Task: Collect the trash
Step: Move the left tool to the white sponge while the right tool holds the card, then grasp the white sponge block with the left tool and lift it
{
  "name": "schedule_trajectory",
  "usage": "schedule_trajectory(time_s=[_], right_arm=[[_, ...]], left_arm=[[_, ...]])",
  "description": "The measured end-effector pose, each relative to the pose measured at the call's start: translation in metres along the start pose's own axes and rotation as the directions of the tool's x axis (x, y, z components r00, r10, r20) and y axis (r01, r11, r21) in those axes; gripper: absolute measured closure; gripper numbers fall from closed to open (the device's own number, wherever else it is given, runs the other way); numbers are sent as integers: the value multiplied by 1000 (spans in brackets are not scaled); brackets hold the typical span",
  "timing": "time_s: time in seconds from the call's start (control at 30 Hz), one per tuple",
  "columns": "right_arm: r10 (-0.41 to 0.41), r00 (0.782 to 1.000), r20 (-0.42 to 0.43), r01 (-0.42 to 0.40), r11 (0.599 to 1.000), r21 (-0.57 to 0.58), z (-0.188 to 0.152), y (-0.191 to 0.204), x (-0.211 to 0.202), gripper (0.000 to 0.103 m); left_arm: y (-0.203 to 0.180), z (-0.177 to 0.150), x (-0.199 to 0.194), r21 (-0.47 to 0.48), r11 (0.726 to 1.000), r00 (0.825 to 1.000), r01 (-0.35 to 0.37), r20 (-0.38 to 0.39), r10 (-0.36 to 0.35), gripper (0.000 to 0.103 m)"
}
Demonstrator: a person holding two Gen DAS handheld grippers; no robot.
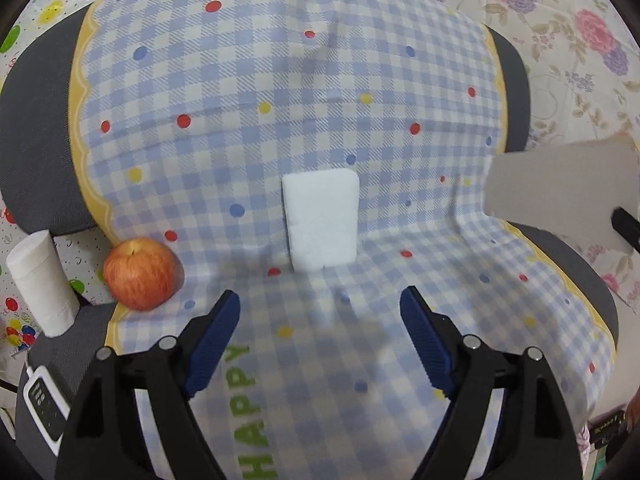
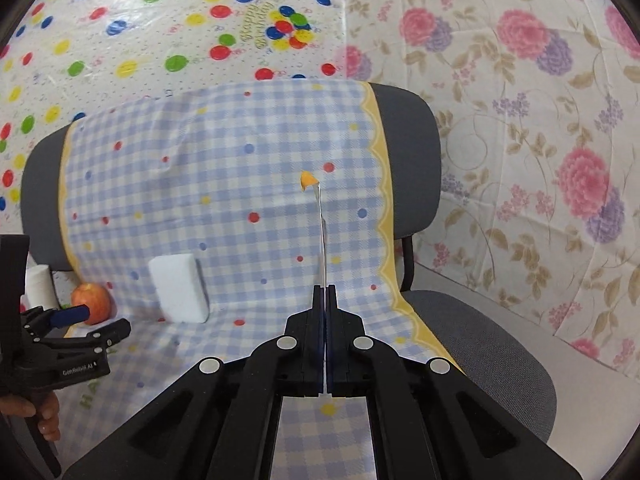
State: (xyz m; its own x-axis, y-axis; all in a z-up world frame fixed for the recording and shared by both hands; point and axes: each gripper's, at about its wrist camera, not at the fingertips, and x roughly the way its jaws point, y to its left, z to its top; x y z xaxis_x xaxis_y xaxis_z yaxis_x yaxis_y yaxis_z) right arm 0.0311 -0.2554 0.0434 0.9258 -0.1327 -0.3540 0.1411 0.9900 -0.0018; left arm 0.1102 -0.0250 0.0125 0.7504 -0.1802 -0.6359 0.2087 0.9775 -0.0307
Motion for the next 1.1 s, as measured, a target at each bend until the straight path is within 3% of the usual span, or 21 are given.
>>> schedule_trajectory(time_s=[0.3, 0.53, 0.6, 0.63, 0.67, 0.7, 0.73, 0.77, 0.8, 1.03, 1.1], right_arm=[[-33, 998, -50, 35, 999, 32, 5, -22, 47, 102], [-19, 996, -88, 21, 999, 30, -4, -26, 60, 102], [-15, 995, -97, 17, 1000, 23, -7, -26, 61, 102], [-12, 995, -103, 14, 1000, 21, -8, -26, 61, 102], [-7, 994, -108, 10, 1000, 22, -9, -26, 60, 102], [-2, 994, -111, 4, 1000, 24, -9, -27, 59, 102], [6, 994, -114, -3, 1000, 29, -8, -28, 55, 102], [13, 993, -118, -9, 999, 33, -8, -28, 50, 102], [18, 993, -117, -15, 999, 34, -7, -29, 47, 102], [49, 993, -108, -44, 998, 52, -7, -30, 2, 102], [50, 994, -102, -46, 998, 45, -7, -27, -7, 102]], left_arm=[[-20, 53, 70, -14, 998, 998, -58, -25, 58, 20], [-31, 69, 104, -26, 990, 989, -142, -46, 141, 20], [-29, 71, 107, -29, 988, 987, -154, -46, 153, 31], [-28, 71, 106, -29, 987, 986, -161, -49, 160, 46], [-28, 72, 105, -28, 988, 987, -152, -50, 151, 53], [-25, 70, 100, -32, 994, 993, -108, -51, 107, 67], [-24, 68, 93, -33, 998, 997, -47, -60, 45, 89], [-23, 64, 85, -31, 999, 998, -23, -57, 21, 98], [-23, 60, 75, -22, 1000, 999, -10, -43, 9, 100], [-19, 36, 18, 16, 997, 997, 74, 2, -75, 98], [-14, 30, 13, 3, 998, 998, 63, -2, -63, 72]])
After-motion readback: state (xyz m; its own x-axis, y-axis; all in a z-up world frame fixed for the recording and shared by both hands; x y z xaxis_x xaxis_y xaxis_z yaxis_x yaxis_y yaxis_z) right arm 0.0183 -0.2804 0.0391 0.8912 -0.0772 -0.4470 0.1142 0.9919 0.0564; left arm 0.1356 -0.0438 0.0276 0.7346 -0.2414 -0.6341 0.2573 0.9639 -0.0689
